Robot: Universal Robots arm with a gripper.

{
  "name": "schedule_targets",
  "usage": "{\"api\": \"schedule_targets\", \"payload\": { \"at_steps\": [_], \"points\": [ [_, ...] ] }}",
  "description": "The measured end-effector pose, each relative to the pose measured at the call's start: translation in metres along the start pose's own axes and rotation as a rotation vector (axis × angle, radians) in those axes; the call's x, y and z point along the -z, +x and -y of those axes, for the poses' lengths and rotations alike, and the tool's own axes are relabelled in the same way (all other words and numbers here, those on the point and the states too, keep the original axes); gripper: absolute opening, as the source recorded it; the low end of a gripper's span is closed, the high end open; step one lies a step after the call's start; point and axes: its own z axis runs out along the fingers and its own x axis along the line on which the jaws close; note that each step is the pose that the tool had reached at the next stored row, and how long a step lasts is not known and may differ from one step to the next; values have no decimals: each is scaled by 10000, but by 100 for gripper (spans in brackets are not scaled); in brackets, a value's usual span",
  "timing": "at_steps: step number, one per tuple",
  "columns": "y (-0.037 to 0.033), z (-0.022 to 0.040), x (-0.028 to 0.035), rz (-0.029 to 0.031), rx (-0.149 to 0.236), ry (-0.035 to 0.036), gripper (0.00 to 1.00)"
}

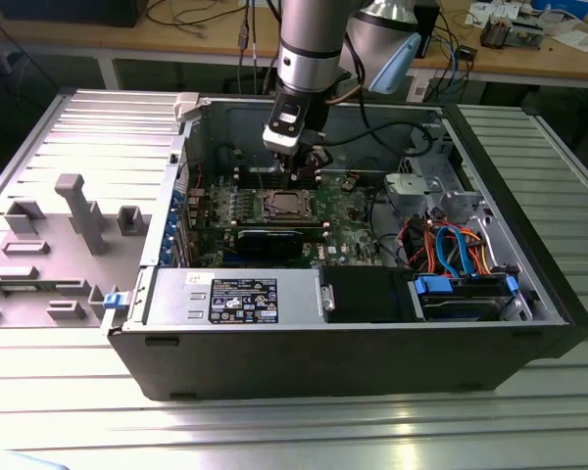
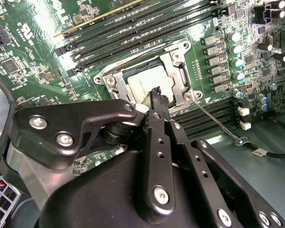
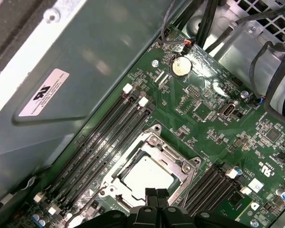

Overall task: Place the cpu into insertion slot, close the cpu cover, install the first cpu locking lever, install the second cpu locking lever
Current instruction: 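Install the first cpu locking lever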

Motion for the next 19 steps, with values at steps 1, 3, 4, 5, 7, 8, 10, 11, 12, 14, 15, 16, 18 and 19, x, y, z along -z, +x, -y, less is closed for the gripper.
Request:
{"api": "schedule_targets", "payload": {
  "at_steps": [1,3,4,5,7,8,10,11,12,14,15,16,18,19],
  "points": [
    [0,0,0,1,23,0,11],
    [0,0,0,3,56,1,11],
    [0,0,0,4,66,1,11],
    [0,0,0,4,75,1,11],
    [0,0,0,5,104,1,11],
    [0,0,0,6,114,1,11],
    [0,0,0,8,143,1,11],
    [0,0,0,10,170,2,11],
    [0,0,0,11,191,3,11],
    [0,0,0,13,230,3,11],
    [0,0,-1,14,247,2,11],
    [0,0,0,15,257,3,11],
    [0,0,0,16,284,3,11],
    [0,0,0,18,311,4,11]
  ]
}}
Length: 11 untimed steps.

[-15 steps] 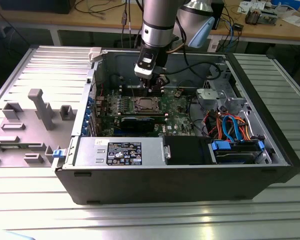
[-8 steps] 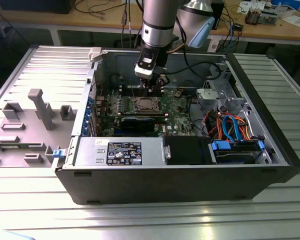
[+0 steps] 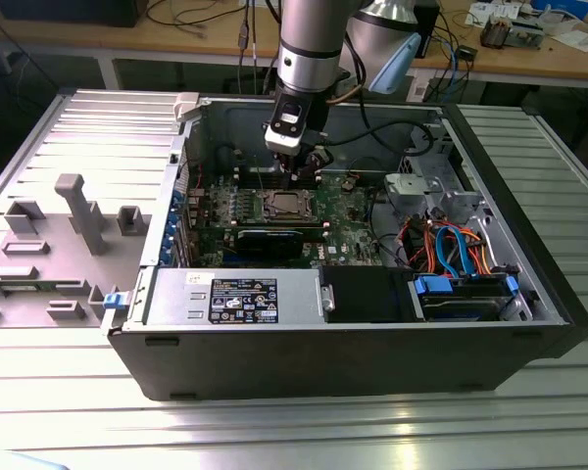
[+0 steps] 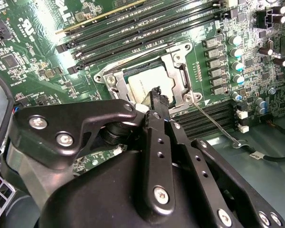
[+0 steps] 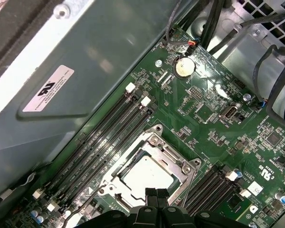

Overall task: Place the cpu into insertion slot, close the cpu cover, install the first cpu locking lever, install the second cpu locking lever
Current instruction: 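Install the first cpu locking lever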

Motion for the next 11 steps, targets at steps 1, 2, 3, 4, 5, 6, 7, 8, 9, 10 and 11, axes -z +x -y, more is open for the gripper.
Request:
{"api": "schedule_targets", "payload": {
  "at_steps": [1,2,3,4,5,6,7,8,9,10,11],
  "points": [
    [0,0,0,1,15,0,11],
    [0,0,0,2,38,0,11],
    [0,0,0,4,68,0,11],
    [0,0,0,7,109,1,11],
    [0,0,0,8,130,1,11],
    [0,0,0,9,152,2,11],
    [0,0,0,10,179,2,11],
    [0,0,0,12,204,3,11],
    [0,0,0,15,249,4,11],
    [0,0,0,17,296,4,11],
    [0,0,0,19,326,4,11]
  ]
}}
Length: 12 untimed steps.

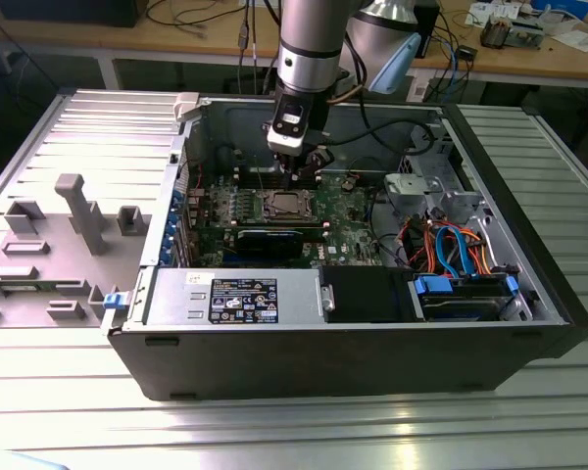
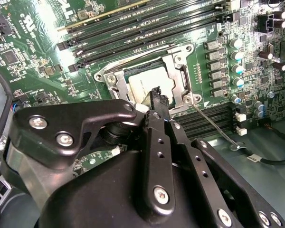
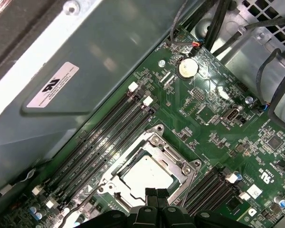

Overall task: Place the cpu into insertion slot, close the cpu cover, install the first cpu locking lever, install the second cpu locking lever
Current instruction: 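Install the first cpu locking lever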

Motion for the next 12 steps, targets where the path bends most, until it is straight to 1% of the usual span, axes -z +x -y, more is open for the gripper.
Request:
{"api": "schedule_targets", "payload": {
  "at_steps": [12],
  "points": [
    [0,0,0,21,364,5,11]
  ]
}}
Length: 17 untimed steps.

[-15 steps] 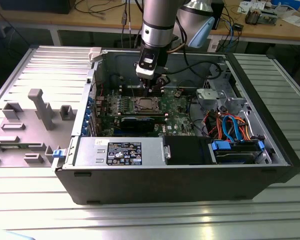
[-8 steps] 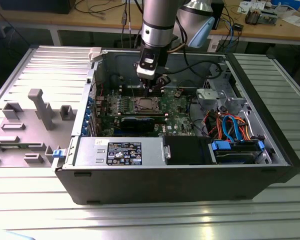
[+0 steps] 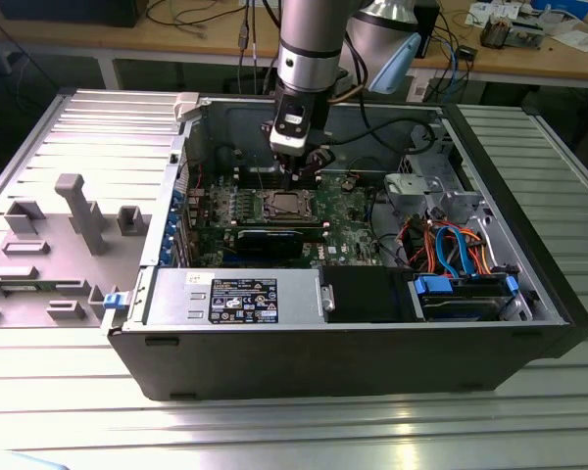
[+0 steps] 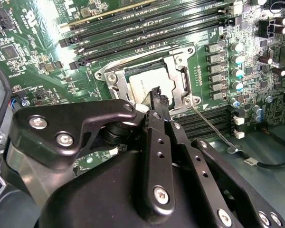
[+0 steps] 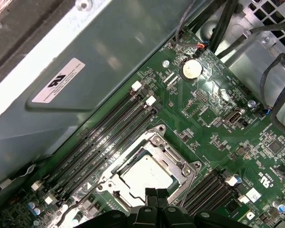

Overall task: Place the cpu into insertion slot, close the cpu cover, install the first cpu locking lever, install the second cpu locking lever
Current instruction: 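Install the first cpu locking lever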

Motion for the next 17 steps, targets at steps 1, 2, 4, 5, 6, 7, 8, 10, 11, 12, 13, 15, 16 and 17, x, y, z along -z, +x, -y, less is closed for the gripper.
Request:
{"api": "schedule_targets", "payload": {
  "at_steps": [1,2,4,5,6,7,8,10,11,12,13,15,16,17],
  "points": [
    [0,0,0,2,30,0,11],
    [0,0,0,3,53,1,11],
    [0,0,0,5,94,1,11],
    [0,0,0,7,122,2,11],
    [0,0,0,8,143,2,11],
    [0,0,0,10,165,3,11],
    [0,0,0,12,213,2,11],
    [0,0,0,16,267,3,11],
    [0,0,0,17,288,4,11],
    [0,0,0,18,314,4,11],
    [0,0,0,19,336,5,11],
    [0,0,0,22,385,5,11],
    [0,0,0,25,422,6,11],
    [0,0,0,26,453,7,11]
  ]
}}
